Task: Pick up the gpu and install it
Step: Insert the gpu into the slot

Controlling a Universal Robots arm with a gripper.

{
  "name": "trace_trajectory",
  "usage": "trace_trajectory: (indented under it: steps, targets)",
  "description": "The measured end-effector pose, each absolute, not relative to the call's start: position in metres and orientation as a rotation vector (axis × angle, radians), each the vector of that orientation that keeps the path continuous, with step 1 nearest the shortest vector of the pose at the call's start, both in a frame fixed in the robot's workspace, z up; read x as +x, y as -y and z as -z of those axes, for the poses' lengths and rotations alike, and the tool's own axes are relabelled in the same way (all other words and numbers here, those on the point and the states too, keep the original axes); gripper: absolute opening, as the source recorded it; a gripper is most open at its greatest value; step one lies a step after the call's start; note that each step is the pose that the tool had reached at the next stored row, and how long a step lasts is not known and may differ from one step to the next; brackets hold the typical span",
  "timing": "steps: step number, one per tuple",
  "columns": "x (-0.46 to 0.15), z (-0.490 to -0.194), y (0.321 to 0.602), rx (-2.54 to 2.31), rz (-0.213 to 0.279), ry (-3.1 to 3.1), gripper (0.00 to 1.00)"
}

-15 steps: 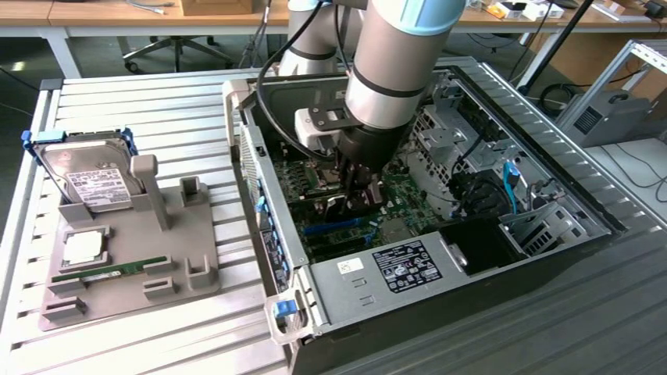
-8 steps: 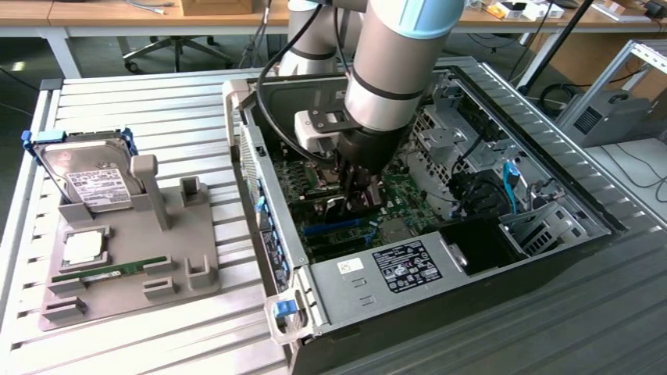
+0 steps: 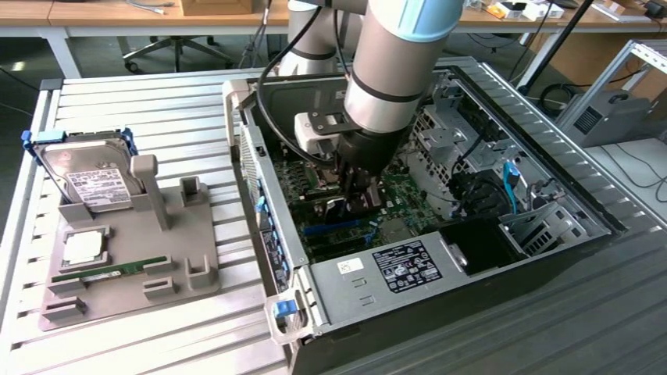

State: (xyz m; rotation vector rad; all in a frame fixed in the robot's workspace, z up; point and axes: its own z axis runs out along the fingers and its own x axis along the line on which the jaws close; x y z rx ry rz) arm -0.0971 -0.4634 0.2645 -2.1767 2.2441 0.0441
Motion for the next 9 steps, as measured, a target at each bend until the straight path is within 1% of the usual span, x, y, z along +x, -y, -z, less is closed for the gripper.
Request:
trace_trajectory:
  steps: [9]
  targets:
    - [-0.0972,-0.2614,0.4634,-2.177,-0.044,-2.244,0.27]
